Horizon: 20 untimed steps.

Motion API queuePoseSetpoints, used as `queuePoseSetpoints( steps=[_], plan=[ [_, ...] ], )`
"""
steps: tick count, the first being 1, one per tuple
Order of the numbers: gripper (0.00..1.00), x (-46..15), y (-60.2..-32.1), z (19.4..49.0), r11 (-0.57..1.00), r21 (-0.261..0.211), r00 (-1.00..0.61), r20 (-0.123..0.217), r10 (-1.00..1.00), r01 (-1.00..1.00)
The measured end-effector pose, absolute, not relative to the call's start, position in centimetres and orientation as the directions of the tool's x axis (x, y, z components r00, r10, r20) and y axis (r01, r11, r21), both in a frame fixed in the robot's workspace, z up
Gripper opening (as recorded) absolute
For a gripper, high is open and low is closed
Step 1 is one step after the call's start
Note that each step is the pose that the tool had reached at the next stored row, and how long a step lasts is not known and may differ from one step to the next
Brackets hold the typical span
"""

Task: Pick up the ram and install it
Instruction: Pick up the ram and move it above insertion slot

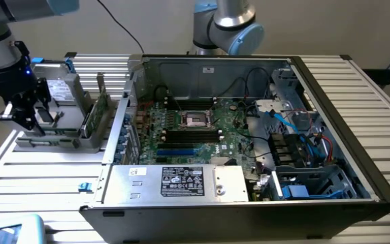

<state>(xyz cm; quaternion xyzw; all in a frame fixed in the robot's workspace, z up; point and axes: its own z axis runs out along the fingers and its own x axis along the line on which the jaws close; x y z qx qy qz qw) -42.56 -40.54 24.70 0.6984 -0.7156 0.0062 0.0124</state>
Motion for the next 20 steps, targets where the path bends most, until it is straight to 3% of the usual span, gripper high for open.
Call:
queuePoseSetpoints(
  steps=[20],
  plan=[
    [0.51, -42.3, -41.4, 21.1, 0.023, 0.006, -0.022, 0.026, -0.999, -1.000]
  ],
)
